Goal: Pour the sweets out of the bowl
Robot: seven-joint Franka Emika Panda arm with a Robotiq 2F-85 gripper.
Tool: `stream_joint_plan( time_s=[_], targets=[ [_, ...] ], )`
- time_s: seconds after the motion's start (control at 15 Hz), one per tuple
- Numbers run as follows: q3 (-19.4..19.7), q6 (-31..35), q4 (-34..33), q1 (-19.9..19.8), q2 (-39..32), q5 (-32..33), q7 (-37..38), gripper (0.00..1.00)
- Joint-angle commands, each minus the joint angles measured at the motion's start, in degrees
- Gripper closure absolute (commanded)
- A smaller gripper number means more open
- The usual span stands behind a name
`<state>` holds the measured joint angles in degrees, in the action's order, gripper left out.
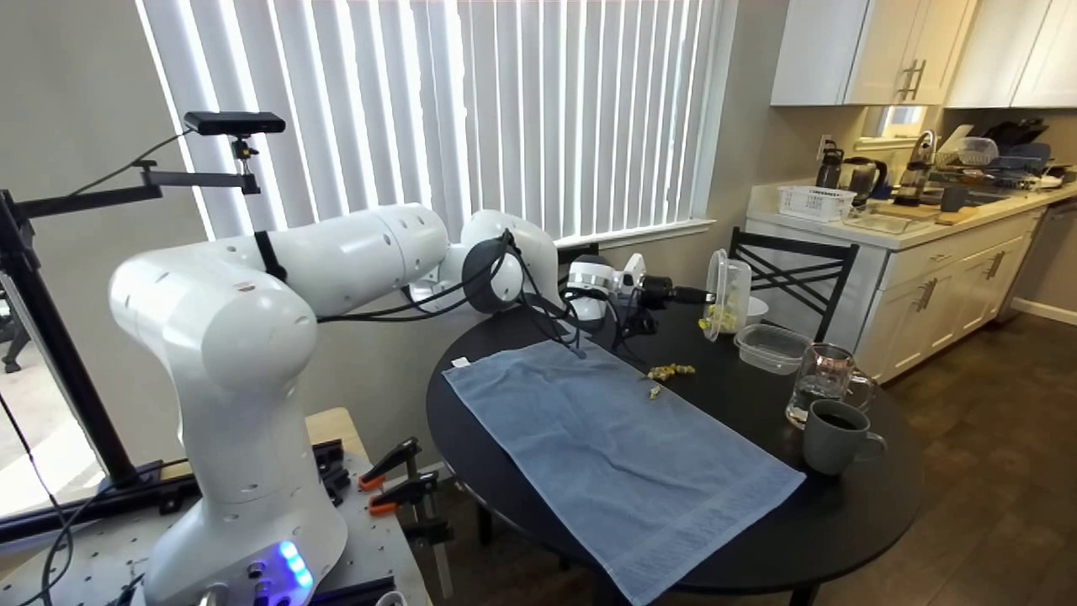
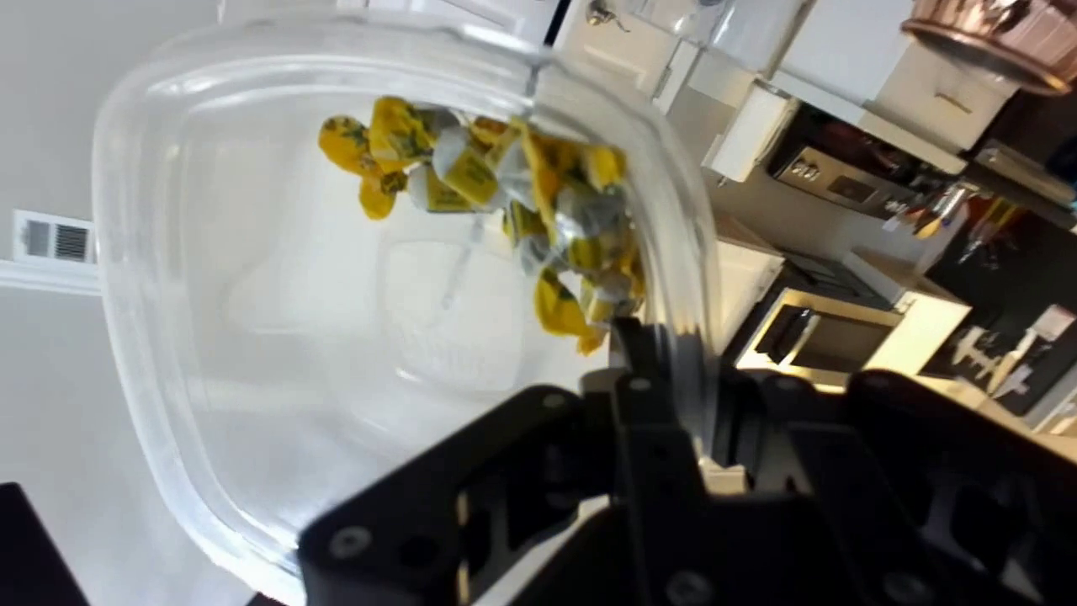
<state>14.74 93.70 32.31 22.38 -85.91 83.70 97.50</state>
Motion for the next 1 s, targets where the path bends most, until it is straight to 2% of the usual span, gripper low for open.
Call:
stream_joint_plan(
  time_s=[0.0,0.33,0.67,0.93],
  targets=[
    [-0.7,-6.1,-0.7,0.3,0.0,0.2,9.3,0.99],
    [0.8,-9.5,1.9,0.9,0.0,4.1,22.7,0.99],
    [0.7,-10.1,3.9,0.9,0.0,8.4,27.9,0.99],
    [0.8,-15.9,1.8,-1.0,0.0,9.5,29.9,0.99]
  ],
)
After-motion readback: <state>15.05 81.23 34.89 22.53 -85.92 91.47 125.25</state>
